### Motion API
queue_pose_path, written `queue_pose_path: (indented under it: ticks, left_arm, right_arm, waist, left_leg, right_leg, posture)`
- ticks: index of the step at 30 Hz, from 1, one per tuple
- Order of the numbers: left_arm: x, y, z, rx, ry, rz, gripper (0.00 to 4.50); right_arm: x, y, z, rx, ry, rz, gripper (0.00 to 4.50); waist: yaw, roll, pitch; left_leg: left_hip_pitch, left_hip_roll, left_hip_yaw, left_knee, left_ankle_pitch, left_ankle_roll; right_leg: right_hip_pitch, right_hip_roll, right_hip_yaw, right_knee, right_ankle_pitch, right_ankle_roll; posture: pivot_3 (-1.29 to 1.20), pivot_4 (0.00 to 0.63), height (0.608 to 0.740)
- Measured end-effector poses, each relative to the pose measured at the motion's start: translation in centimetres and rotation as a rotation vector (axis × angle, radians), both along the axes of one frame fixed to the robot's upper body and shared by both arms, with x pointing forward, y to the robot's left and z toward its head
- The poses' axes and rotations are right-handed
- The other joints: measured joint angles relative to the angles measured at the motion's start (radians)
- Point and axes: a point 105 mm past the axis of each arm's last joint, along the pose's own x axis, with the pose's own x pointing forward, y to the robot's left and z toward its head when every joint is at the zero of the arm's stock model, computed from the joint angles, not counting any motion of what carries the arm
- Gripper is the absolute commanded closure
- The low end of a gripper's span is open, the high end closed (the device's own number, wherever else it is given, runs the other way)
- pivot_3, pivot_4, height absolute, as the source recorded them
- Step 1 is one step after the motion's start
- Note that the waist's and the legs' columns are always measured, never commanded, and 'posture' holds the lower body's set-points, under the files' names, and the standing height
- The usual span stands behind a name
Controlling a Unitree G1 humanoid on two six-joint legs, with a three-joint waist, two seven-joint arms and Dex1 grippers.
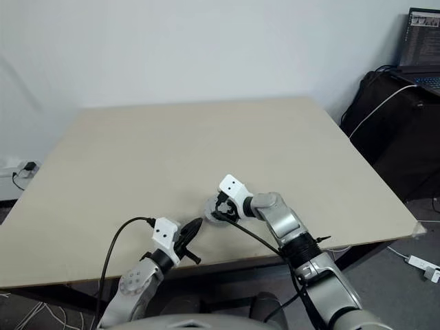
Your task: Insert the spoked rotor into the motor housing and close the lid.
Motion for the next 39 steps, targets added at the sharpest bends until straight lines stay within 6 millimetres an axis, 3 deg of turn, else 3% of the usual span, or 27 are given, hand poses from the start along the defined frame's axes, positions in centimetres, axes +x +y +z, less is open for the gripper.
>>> queue_pose_path:
  ticks: [8,13,22,30,34,39]
  left_arm:
    - [1.3,0.7,1.2,-0.060,-0.028,0.094,4.50]
    - [3.0,2.5,2.2,-0.110,-0.055,0.248,4.50]
    - [6.1,6.0,1.1,-0.070,0.123,0.428,4.50]
    - [7.9,4.4,1.2,-0.241,0.377,0.229,4.50]
    - [7.9,2.9,1.9,-0.287,0.440,0.112,4.50]
    - [7.6,1.7,1.1,-0.294,0.541,0.028,4.50]
  right_arm:
    - [0.0,-0.1,0.0,-0.004,-0.005,0.000,1.21]
    - [-0.2,-0.2,-0.4,0.007,-0.032,-0.007,1.21]
    - [-0.2,-0.2,-0.6,0.000,-0.029,-0.008,1.21]
    - [-0.3,-0.1,-0.7,-0.007,-0.025,-0.009,1.21]
    - [-0.3,0.0,-0.6,-0.007,-0.026,-0.007,1.21]
    - [-0.4,-0.1,-0.6,-0.007,-0.024,-0.010,1.21]
  waist:
    - [0.004,-0.001,-0.001]
    - [0.004,-0.002,-0.004]
    - [0.004,-0.004,-0.005]
    - [0.003,-0.005,-0.005]
    - [0.000,-0.005,-0.005]
    - [0.000,-0.006,-0.004]
  left_leg:
    - [0.000,0.000,0.000,0.000,0.000,0.000]
    - [0.000,0.000,0.000,0.000,0.000,0.000]
    - [0.007,0.000,0.000,0.000,0.000,0.000]
    - [0.011,0.000,-0.002,0.000,-0.003,-0.006]
    - [0.012,0.000,-0.002,0.000,-0.003,-0.006]
    - [0.012,0.000,-0.002,0.000,-0.004,-0.006]
  right_leg:
    - [0.000,0.000,0.000,0.000,0.000,0.000]
    - [0.000,0.000,0.000,0.000,0.000,0.000]
    - [0.008,0.001,-0.001,-0.001,-0.001,0.001]
    - [0.013,0.001,-0.002,-0.001,-0.001,0.001]
    - [0.014,0.001,-0.001,-0.002,-0.001,0.001]
    - [0.014,0.001,-0.001,-0.002,-0.001,0.000]
  posture:
    - [0.00,0.000,0.740]
    - [0.00,0.000,0.740]
    - [0.00,0.000,0.740]
    - [0.00,0.000,0.740]
    - [0.00,0.000,0.740]
    - [0.00,0.000,0.740]
